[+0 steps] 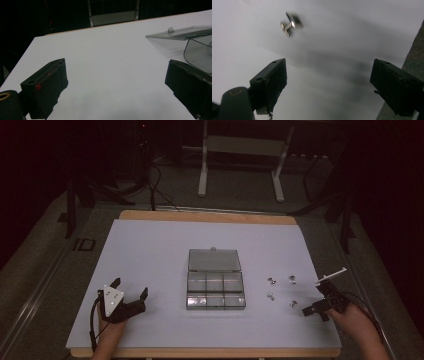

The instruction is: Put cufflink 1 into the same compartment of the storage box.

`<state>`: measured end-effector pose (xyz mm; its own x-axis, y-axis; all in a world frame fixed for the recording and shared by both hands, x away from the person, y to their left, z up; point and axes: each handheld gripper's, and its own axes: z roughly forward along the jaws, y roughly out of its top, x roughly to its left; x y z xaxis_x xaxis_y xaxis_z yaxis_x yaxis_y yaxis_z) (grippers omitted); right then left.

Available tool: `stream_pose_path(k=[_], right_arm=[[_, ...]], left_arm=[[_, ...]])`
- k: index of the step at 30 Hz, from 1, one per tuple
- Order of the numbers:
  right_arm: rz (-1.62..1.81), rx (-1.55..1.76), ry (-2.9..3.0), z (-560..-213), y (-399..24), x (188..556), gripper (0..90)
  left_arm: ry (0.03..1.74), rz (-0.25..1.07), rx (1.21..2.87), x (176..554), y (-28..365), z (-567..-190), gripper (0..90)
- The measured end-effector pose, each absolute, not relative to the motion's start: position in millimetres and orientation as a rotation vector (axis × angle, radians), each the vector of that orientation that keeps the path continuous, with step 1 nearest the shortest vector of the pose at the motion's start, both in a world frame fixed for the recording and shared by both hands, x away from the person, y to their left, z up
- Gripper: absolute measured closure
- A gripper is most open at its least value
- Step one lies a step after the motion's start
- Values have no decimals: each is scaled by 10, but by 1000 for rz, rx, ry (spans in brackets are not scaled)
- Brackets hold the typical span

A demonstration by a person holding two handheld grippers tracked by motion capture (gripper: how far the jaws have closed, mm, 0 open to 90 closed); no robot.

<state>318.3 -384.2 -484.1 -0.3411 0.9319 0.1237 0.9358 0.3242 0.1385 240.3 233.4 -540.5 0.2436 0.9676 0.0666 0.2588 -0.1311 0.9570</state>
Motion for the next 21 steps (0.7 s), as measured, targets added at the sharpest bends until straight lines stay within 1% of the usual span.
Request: stream_pose_path(k=[8,11,12,21], right_arm=[[-141,-1690,-2521,-4838,-3859,3159,140],[-77,-1629,-2550,-4823,-3826,3151,156],[-64,-1596,-2568,-4816,-3808,3145,167],[15,-1158,-2774,-4854,-3623,3010,166]], left_arm=[[1175,963,1595,2406,2325,-5404,40],[1172,961,1596,2405,2326,-5403,36],[1170,959,1596,2406,2326,-5403,35],[1165,951,1602,2408,2328,-5403,34]])
